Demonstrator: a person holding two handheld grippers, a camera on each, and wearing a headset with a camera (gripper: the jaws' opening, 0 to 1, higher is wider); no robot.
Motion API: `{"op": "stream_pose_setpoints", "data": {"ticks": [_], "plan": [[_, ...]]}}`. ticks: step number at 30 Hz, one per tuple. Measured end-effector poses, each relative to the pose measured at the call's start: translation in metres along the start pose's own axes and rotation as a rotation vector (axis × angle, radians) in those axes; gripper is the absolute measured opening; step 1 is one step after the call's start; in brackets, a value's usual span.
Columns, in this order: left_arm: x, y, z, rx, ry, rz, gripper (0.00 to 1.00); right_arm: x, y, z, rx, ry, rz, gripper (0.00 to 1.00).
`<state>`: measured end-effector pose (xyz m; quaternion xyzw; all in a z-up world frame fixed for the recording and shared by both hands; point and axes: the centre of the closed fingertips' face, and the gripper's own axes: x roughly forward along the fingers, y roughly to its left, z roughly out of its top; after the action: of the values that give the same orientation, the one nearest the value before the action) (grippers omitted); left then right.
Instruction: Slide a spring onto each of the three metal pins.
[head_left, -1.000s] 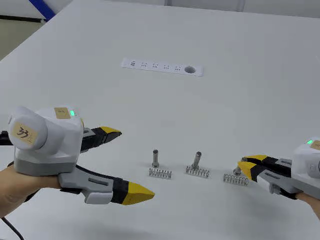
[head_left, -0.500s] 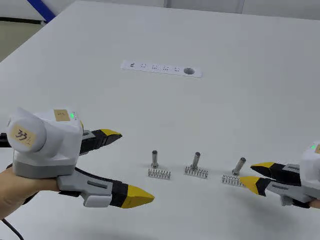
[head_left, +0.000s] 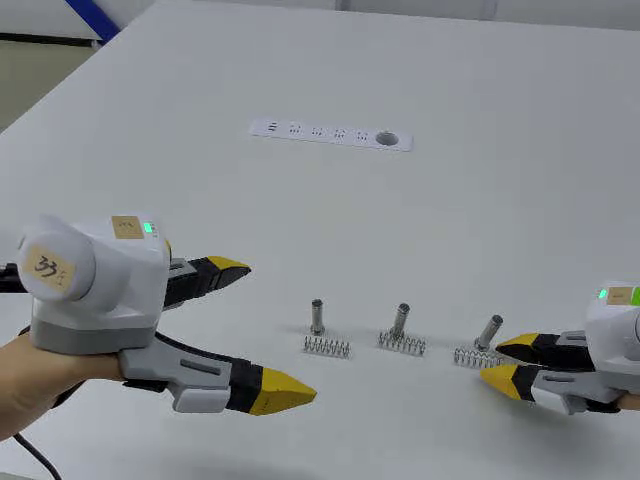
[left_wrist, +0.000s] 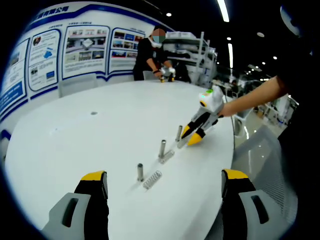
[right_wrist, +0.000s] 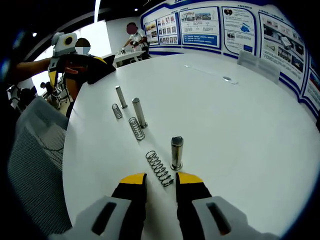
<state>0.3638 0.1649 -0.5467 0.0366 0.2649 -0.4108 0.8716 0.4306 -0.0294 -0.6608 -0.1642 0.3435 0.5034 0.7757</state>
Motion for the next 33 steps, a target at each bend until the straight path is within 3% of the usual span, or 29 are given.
{"op": "stream_pose_setpoints", "data": {"ticks": [9,18,25,33], "plan": [[0.0010,0.0004,-0.0002,0.003,0.005,-0.001,0.96,0.0013,-0.0046,-0.0018,-0.016,0.007,0.012,0.18],[0.0005,0.0002,-0.0033,0.012,0.016,-0.004,0.96,0.0017,-0.0008,-0.0037,-0.083,0.023,0.023,0.13],[-0.0012,0.0006,-0.0015,0.014,0.008,-0.001,0.96,0.0011,-0.0030,-0.0053,-0.178,0.057,-0.001,0.12],[-0.0036,-0.0011,0.0000,0.016,0.000,0.002,0.96,-0.0034,-0.0060,-0.0076,-0.196,0.078,-0.021,0.11]]}}
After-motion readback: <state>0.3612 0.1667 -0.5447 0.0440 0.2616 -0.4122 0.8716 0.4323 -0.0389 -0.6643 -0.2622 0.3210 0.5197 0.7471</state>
